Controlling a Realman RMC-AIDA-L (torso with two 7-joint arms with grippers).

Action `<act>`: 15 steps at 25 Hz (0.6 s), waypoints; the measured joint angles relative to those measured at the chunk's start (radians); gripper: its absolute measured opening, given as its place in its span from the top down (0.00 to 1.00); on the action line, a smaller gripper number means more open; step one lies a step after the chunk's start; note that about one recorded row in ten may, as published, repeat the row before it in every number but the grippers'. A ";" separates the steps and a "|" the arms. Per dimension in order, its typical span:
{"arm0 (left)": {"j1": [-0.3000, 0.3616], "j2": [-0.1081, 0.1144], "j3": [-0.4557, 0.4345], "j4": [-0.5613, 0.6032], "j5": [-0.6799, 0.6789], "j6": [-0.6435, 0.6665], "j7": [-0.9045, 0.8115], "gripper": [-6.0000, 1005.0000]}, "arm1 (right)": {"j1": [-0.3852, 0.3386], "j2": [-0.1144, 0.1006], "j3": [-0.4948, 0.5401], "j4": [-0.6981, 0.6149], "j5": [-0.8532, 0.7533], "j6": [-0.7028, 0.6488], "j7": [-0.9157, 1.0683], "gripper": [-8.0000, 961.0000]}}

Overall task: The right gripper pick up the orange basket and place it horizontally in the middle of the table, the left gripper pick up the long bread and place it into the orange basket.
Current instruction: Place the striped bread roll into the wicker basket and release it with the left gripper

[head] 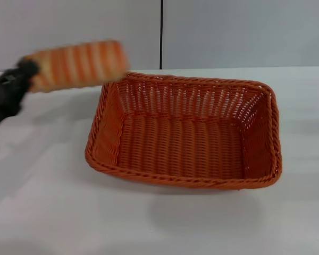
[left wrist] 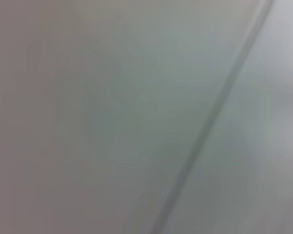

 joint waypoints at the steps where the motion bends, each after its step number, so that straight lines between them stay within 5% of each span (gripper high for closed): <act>1: -0.020 -0.001 0.034 -0.017 0.000 -0.003 0.011 0.82 | 0.000 0.001 0.003 0.003 0.002 0.000 0.000 0.51; 8: -0.131 -0.005 0.338 -0.058 0.001 -0.081 0.013 0.84 | 0.015 0.002 0.041 0.011 0.007 -0.039 -0.004 0.51; 12: -0.147 -0.006 0.376 -0.062 -0.002 -0.115 0.002 0.85 | 0.028 0.002 0.058 0.012 0.007 -0.055 -0.004 0.51; 15: -0.147 -0.009 0.373 -0.062 -0.007 -0.129 0.006 0.74 | 0.039 0.002 0.062 0.009 0.014 -0.059 -0.004 0.51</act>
